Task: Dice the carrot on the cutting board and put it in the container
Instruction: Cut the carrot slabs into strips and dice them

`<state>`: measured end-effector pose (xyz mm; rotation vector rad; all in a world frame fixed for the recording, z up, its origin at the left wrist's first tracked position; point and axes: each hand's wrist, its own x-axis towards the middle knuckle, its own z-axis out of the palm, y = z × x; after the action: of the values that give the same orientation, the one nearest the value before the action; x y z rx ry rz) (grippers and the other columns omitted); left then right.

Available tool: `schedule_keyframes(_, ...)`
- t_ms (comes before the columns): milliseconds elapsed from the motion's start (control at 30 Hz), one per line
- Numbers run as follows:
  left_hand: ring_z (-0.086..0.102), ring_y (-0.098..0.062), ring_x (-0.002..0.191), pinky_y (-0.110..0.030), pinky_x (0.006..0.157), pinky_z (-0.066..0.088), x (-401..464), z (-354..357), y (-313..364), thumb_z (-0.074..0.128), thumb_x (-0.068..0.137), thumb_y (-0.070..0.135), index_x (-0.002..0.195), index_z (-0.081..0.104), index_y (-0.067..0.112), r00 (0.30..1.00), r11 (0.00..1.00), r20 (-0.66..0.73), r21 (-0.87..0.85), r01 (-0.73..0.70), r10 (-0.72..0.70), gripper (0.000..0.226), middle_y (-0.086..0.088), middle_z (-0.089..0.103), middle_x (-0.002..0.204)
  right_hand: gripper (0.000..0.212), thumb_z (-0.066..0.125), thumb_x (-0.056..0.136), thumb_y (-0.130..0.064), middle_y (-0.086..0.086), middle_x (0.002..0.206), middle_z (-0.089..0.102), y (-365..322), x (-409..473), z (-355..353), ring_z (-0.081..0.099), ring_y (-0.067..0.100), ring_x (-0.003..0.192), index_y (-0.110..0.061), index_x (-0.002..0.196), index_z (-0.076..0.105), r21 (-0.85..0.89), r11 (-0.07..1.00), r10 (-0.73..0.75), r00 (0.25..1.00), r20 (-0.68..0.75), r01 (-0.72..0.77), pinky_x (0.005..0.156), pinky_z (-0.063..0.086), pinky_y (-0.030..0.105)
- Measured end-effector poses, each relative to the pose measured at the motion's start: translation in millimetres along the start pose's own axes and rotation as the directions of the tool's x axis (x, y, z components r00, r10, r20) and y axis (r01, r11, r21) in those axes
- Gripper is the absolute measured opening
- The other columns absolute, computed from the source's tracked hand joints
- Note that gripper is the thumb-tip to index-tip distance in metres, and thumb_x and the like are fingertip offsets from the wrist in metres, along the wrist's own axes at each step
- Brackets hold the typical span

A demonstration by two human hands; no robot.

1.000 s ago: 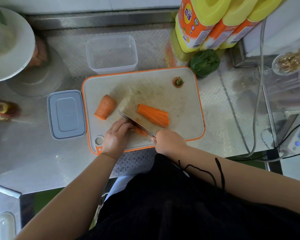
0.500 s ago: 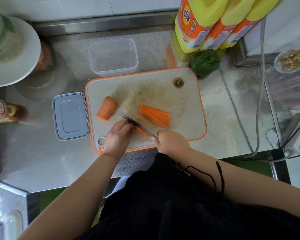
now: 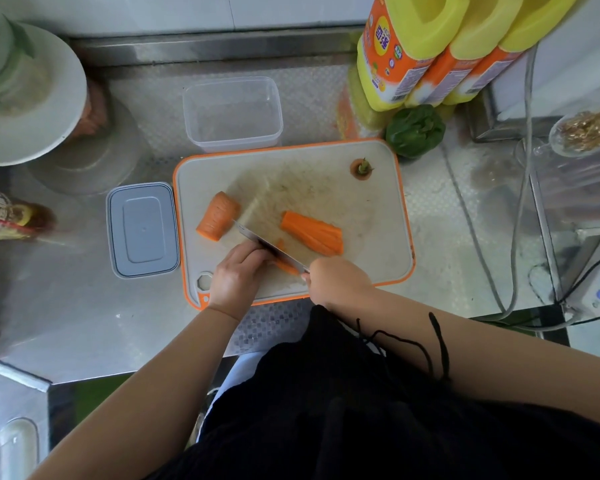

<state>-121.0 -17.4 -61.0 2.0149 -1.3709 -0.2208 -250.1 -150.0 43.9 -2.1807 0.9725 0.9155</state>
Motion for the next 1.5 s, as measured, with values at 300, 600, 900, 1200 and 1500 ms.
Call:
schedule_keyframes(300,0.062,-0.025,0.085,-0.035,0.069,0.054,2.0,-2.9,3.7,0.058,0.087,0.005,0.089,0.072,0.007,0.999,1.000,0.034,0.021,0.008,-0.009,0.014,-0.007,0.067,0.095,0.037,0.036,0.102,-0.040,0.001,0.064,0.048,13.2,4.8,11.9,0.055,0.023,0.068,-0.012,0.080,0.047,0.095,0.995,-0.025,0.998,-0.065,0.031,0.061,0.043,0.033)
schedule_keyframes(600,0.062,-0.024,0.077,-0.034,0.063,0.053,8.2,-8.6,7.4,0.055,0.090,0.015,0.087,0.070,0.005,0.999,0.999,0.027,-0.006,0.038,-0.037,0.019,-0.006,0.067,0.088,0.037,0.035,0.102,-0.041,0.000,0.066,0.047,14.7,-2.2,9.0,0.052,0.022,0.067,-0.012,0.083,0.048,0.107,0.990,-0.076,0.992,-0.101,0.087,0.059,0.038,0.032)
schedule_keyframes(900,0.062,-0.024,0.080,-0.035,0.064,0.054,3.5,-3.5,3.0,0.057,0.088,0.013,0.086,0.072,0.005,0.999,0.999,-0.021,-0.004,0.049,-0.049,0.017,-0.006,0.068,0.089,0.038,0.036,0.102,-0.036,0.001,0.067,0.046,9.6,-6.4,-0.3,0.051,0.021,0.065,-0.012,0.074,0.045,0.031,0.994,-0.106,0.990,-0.091,0.109,0.060,0.038,0.032)
schedule_keyframes(1200,0.062,-0.023,0.076,-0.035,0.060,0.052,0.8,0.7,0.1,0.056,0.085,0.008,0.086,0.071,0.007,0.998,0.998,-0.014,-0.035,0.054,-0.054,0.015,-0.003,0.068,0.090,0.038,0.039,0.102,-0.031,0.002,0.066,0.043,-1.4,-1.7,-3.0,0.048,0.022,0.064,-0.010,0.072,0.047,0.012,0.999,-0.045,0.999,-0.016,0.045,0.063,0.038,0.034)
schedule_keyframes(1500,0.062,-0.020,0.080,-0.031,0.065,0.051,-0.2,-1.2,5.0,0.055,0.089,0.013,0.087,0.072,0.007,0.996,0.995,-0.019,-0.045,0.087,-0.088,0.018,-0.004,0.067,0.093,0.036,0.035,0.102,-0.038,0.002,0.071,0.049,3.9,2.3,18.0,0.058,0.027,0.078,-0.010,0.090,0.054,0.059,0.997,-0.042,0.995,-0.092,0.048,0.065,0.044,0.035)
